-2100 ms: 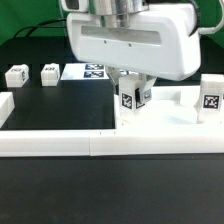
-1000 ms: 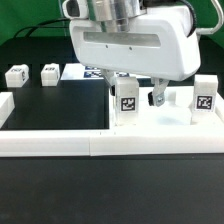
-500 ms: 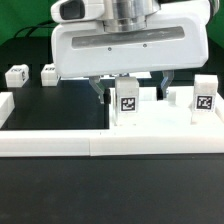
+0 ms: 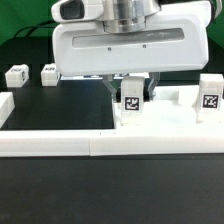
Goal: Assemble square table
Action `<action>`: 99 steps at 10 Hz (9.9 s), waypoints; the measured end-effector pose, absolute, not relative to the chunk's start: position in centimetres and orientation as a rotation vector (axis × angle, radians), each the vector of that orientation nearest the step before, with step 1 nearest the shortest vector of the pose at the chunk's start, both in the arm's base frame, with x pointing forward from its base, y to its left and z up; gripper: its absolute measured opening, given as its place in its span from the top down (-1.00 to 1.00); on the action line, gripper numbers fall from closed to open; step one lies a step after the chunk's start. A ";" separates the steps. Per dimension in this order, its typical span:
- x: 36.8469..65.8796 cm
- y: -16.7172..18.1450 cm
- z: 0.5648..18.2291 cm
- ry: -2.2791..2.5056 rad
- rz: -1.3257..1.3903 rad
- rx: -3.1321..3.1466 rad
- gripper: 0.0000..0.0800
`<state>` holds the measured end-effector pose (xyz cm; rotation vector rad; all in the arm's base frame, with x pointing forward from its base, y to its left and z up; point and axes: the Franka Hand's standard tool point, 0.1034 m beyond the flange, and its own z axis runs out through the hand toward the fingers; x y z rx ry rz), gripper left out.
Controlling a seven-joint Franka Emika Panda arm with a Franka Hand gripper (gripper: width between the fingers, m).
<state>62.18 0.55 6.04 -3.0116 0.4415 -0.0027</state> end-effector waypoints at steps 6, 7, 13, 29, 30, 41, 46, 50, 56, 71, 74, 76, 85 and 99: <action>62.0 0.2 6.1 1.452 0.078 -2.683 0.29; 61.8 0.4 6.1 1.577 0.104 -2.612 0.29; 62.2 0.8 6.0 2.327 0.149 -1.926 0.28; 61.6 1.8 10.6 2.514 0.142 -1.597 -0.62; 61.4 1.9 10.4 2.516 0.149 -1.604 -0.62; 60.8 1.9 10.6 1.857 -0.003 -2.273 -0.62; 60.5 1.6 10.6 1.415 -0.082 -2.584 -0.62; 59.6 1.2 9.6 0.561 -0.172 -2.963 -0.62; 59.9 -0.8 9.5 -0.121 -0.195 -3.066 -0.62; 57.4 -1.6 1.1 0.013 -0.036 -3.115 0.86; 57.4 -1.7 1.1 0.014 -0.036 -3.115 0.86; 57.4 -1.7 1.1 0.014 -0.036 -3.115 0.86; 56.0 -4.8 1.3 -0.686 -0.145 -3.123 0.84; 58.9 -0.1 1.1 -2.134 0.092 -2.418 0.84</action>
Offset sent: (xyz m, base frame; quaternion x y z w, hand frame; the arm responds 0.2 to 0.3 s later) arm 0.0041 -0.0172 0.0058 -0.0353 0.0122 0.3272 0.9442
